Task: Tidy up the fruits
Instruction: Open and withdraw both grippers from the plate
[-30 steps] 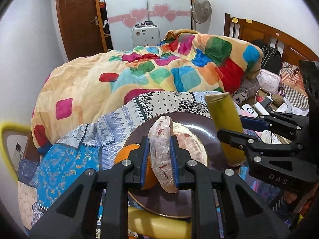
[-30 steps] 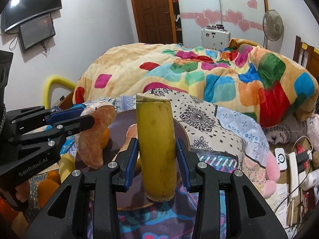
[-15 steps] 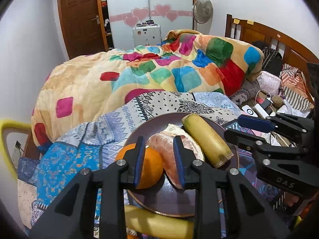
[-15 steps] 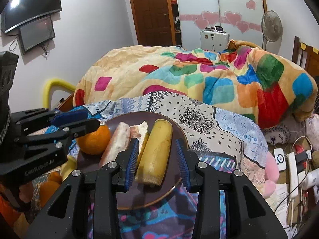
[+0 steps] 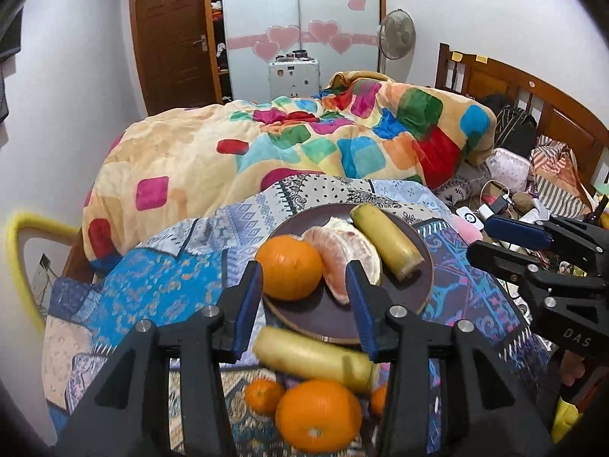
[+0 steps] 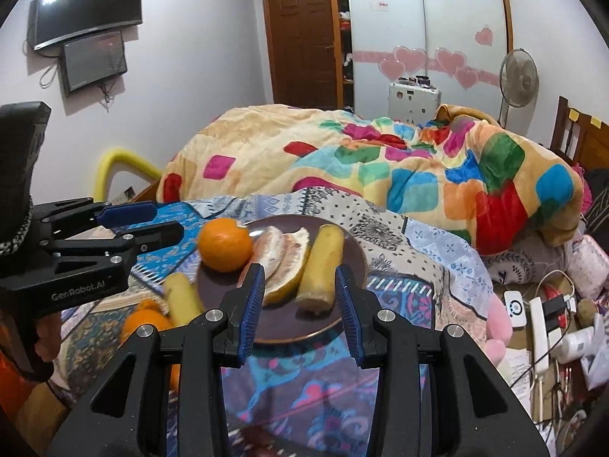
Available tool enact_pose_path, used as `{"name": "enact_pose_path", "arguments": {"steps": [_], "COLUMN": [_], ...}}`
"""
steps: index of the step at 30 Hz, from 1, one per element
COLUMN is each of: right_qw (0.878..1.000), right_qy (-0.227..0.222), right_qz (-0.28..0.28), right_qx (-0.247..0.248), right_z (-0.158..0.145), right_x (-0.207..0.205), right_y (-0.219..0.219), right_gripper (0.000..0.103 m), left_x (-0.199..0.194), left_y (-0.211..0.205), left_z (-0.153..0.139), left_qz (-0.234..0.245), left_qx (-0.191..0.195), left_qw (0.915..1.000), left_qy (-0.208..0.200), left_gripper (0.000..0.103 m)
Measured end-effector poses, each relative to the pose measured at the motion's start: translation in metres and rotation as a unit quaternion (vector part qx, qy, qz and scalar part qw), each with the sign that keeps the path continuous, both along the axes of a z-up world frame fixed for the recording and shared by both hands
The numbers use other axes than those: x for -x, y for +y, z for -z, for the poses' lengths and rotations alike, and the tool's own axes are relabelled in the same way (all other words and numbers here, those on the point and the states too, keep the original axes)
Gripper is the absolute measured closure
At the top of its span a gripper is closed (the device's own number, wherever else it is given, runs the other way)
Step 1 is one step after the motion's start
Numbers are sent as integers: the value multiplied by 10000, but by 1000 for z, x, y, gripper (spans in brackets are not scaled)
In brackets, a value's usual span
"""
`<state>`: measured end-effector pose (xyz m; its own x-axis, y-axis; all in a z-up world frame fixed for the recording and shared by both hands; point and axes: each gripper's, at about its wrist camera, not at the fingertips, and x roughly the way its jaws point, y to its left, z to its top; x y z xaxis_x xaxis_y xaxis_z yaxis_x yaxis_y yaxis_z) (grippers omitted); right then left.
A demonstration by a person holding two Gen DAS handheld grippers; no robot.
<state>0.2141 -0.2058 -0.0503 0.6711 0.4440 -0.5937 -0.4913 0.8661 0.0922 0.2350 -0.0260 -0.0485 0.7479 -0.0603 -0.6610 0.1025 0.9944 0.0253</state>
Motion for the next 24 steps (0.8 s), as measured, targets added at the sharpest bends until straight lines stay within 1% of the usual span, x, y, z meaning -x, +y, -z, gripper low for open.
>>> {"name": "enact_pose_path", "arguments": {"steps": [2,5,7,8,12,16,20,24], "right_qw": [10000,10000,9999,10000,9999,9995,9988,9975], "right_qy": [2,-51,-82,-76,26,217,337,435], "right_qz": [-36,-45,-49,-53,-98,-209,-342,-487], "right_qx": [-46,-52,-38,-38,-47,-37,107,260], "right_z": [-1,-2,0,1,9,23,35,49], "right_x": [8,21,30,33,42,47,52,57], "right_y": [1,2,4,5,8,15,27,40], "right_gripper": [66,63,60,60,59,59,59,59], "left_x": [9,25,34,39,54,64,71,76], "left_y": [2,7,8,10,15,22,28,39], "left_z": [0,3,6,8,16,29,42,53], "left_qz": [-25,-53,-69,-81,-126,-147,-170,-239], "left_qx": [33,78,84,84,166,218,171,279], "left_qw": [10000,9999,9999,9999,9997,9992,9988,9977], "left_qy": [8,33,58,69,137,303,420,562], "left_gripper": [57,53,47,46,39,38,38,37]}}
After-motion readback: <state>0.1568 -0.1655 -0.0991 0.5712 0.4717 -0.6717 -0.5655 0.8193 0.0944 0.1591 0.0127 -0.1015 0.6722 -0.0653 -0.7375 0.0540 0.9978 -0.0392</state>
